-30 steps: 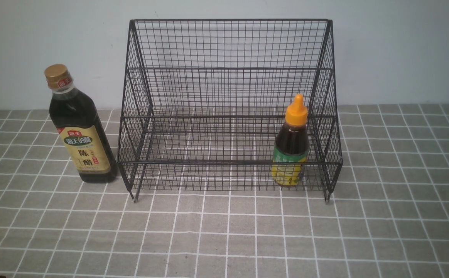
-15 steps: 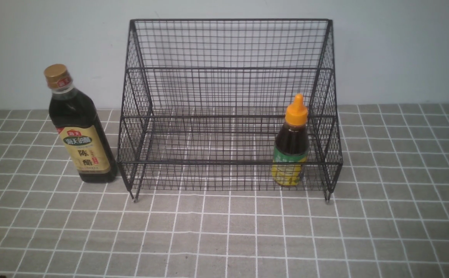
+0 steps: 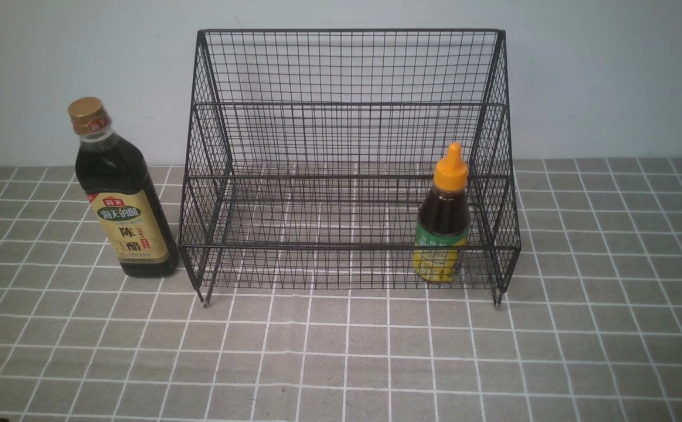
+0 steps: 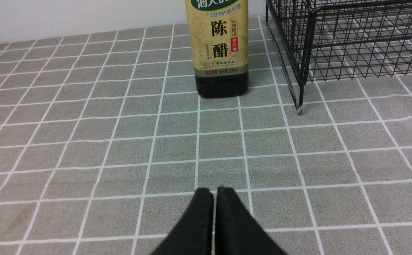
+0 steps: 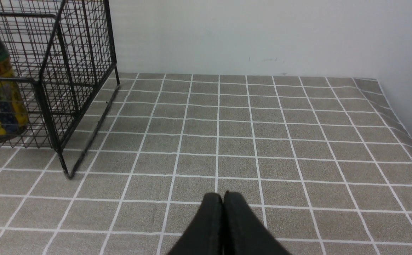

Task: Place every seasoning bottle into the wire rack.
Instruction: Use the left arm to grab the condiment bottle closest to it

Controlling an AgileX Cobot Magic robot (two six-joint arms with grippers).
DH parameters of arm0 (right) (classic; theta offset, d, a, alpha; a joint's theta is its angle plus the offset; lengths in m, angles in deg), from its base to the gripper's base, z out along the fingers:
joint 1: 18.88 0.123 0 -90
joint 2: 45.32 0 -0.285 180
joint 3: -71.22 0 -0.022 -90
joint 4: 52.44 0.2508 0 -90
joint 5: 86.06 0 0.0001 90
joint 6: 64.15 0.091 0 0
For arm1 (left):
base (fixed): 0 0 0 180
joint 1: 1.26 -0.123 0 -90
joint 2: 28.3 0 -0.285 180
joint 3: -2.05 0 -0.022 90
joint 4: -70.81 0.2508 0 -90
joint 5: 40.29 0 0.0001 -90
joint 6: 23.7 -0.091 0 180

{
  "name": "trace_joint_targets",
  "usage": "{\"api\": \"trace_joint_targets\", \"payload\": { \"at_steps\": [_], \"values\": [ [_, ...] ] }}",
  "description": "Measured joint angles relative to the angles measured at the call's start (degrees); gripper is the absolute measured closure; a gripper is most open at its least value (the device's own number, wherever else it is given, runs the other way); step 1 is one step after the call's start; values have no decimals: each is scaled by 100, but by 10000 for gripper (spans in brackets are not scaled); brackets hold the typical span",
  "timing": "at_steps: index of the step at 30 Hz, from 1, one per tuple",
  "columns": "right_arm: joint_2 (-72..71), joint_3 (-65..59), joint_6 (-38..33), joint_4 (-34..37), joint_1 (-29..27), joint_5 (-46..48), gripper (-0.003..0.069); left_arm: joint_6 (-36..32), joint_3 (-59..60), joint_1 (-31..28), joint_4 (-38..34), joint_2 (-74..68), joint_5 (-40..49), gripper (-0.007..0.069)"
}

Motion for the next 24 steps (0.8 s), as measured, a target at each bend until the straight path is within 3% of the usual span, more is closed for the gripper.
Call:
{"api": "trace_joint_targets", "payload": {
  "at_steps": [24],
  "values": [
    [0,0,5,0,0,0,672,82,20,0,-53,0,-149,631]
  ]
}}
